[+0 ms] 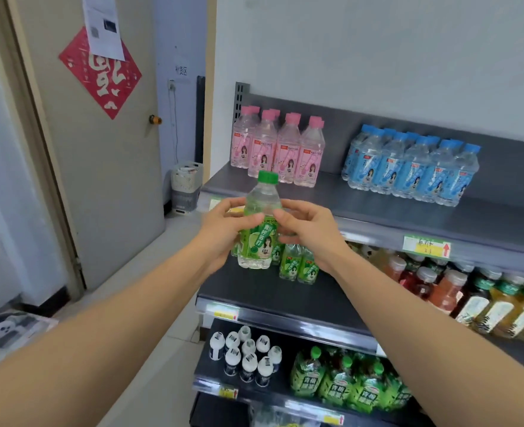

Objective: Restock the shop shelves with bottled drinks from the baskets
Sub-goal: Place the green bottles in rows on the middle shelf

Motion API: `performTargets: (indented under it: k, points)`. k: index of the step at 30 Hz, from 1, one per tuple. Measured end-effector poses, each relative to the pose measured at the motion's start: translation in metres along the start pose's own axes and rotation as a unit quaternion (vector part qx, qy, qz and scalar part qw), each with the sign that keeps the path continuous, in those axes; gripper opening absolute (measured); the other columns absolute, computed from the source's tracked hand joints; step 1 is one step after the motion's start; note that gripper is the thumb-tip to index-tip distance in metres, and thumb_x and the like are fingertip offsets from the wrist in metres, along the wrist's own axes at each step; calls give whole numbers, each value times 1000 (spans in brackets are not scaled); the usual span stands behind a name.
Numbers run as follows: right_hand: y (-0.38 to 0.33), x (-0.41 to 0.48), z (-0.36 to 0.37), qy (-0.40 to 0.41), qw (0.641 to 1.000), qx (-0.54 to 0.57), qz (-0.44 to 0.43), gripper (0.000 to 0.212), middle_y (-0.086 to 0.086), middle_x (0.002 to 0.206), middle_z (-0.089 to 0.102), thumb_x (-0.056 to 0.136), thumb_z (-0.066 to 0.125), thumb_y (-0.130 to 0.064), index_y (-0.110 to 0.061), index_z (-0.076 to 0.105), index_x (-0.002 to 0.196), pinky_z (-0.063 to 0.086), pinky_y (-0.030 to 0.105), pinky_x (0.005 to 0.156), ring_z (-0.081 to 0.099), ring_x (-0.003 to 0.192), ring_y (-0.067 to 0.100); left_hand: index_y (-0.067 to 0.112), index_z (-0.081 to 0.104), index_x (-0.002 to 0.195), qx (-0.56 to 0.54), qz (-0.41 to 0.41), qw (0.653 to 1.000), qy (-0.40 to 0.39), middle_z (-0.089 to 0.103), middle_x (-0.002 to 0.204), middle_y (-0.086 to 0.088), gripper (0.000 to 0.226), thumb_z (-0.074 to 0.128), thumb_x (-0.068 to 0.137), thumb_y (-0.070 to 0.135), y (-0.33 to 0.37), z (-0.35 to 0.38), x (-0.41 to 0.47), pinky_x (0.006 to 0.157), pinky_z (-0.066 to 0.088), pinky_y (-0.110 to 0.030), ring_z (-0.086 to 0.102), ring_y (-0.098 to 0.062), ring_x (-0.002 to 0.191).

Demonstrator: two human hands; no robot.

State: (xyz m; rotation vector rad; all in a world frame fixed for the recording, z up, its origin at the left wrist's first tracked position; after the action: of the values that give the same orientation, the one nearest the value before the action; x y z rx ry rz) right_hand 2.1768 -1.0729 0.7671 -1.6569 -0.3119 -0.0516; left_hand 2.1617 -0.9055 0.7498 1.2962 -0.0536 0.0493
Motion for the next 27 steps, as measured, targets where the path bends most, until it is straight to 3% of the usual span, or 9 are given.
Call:
performTargets:
  k: [2, 7, 12, 17, 21, 24, 27]
  points:
    - [17, -16, -3, -12, 1000, 4, 18, 27, -7, 84, 75, 81, 74, -22, -23, 68, 107, 57, 24, 63, 71, 75, 8, 12, 57, 111, 6, -24, 1000, 7, 63, 115, -17, 36, 72, 79, 6, -19, 1, -11, 98, 45, -48, 62, -31, 104]
    - [69, -40, -6, 0, 997, 7, 81, 27, -12, 83, 74, 82, 74, -13, -28, 66, 103, 57, 24, 70, 69, 81, 4, 9, 55, 124, 37, -77, 996, 18, 63, 120, -13, 40, 67, 86, 16, -72, -4, -24, 99, 47, -48, 63, -26, 104]
    - [117, -38, -4, 23, 990, 10, 136, 39, -9, 94, 68, 84, 71, -8, -12, 62, 122, 56, 27, 77, 65, 89, 5, 19, 62, 113, 92, -108, 990, 18, 65, 114, -6, 28, 69, 86, 19, -116, -14, -11, 97, 48, -54, 63, -26, 108]
    - [157, -10, -3, 44, 984, 13, 171, 42, -3, 102, 69, 85, 69, -4, -10, 60, 125, 55, 27, 79, 66, 94, 10, 19, 60, 122, 115, -134, 984, 8, 61, 118, -14, 36, 69, 87, 19, -148, -22, 27, 90, 53, -52, 62, -28, 107]
    - [182, 22, -4, 70, 980, -12, 187, 42, 5, 115, 68, 85, 69, -2, -9, 60, 125, 52, 31, 90, 64, 102, 15, 17, 54, 132, 141, -148, 979, -5, 61, 121, -9, 43, 64, 90, 16, -166, -22, 66, 86, 56, -42, 62, -23, 108]
    - [196, 46, -6, 88, 978, -26, 186, 41, 0, 107, 68, 84, 69, 0, -7, 61, 124, 51, 31, 93, 62, 99, 14, 15, 54, 131, 157, -147, 977, -7, 61, 122, -6, 39, 61, 93, 17, -178, -21, 95, 81, 53, -31, 60, -18, 106]
    - [211, 67, -9, 106, 975, -50, 191, 43, -8, 88, 62, 83, 70, -2, -8, 60, 125, 51, 28, 91, 60, 86, 10, 14, 56, 128, 177, -151, 973, -10, 63, 120, -6, 34, 59, 94, 14, -187, -19, 122, 86, 52, -33, 59, -16, 102]
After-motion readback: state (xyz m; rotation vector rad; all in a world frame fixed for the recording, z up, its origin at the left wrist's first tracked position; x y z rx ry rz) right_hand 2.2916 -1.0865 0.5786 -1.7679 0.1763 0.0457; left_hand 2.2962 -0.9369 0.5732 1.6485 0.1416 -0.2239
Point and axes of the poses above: each hand's wrist, its own x-axis towards the middle knuckle, its own z-axis out of the palm, y = z × x, the point moved 2 cm from there along x, towards the middle knuckle
